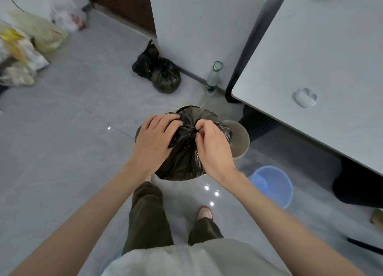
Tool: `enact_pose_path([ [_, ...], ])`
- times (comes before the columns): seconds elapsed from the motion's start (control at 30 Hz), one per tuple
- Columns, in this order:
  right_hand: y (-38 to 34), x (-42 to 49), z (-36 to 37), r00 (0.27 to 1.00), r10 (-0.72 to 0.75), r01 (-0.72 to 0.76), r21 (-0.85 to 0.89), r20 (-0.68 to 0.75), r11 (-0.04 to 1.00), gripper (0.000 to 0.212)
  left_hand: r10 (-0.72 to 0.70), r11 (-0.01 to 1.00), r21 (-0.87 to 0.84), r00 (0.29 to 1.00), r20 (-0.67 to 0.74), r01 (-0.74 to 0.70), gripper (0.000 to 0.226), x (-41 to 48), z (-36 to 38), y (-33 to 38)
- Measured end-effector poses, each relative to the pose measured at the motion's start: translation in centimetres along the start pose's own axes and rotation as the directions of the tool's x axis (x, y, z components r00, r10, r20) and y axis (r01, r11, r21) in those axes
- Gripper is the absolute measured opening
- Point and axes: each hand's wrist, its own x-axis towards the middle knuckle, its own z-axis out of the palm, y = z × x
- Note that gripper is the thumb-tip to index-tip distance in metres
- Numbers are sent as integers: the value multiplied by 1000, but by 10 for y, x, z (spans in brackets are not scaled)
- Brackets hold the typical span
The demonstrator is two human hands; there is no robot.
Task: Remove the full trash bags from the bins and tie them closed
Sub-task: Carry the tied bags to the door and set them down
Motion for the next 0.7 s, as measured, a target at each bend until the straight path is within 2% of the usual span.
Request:
enact_pose_path([
  [0.13, -31, 47, 29, 998, 57, -57, 8, 11, 998, 13, 9, 1000, -27, 999, 41, -7, 34, 20, -9, -64],
  [0.37, -81, 140, 89, 985, 164, -166, -28, -61, 986, 11, 126, 991, -62, 976, 177, -117, 49, 74, -14, -190],
  [0.53, -102, 210, 117, 946, 302, -301, 27, -114, 953, 12, 203, 979, -82, 941, 272, -188, 50, 132, -15, -256],
  [0.7, -89, 289, 132, 898, 412, -405, 77, -156, 911, 12, 251, 968, -94, 900, 355, -233, 50, 205, 11, -301],
])
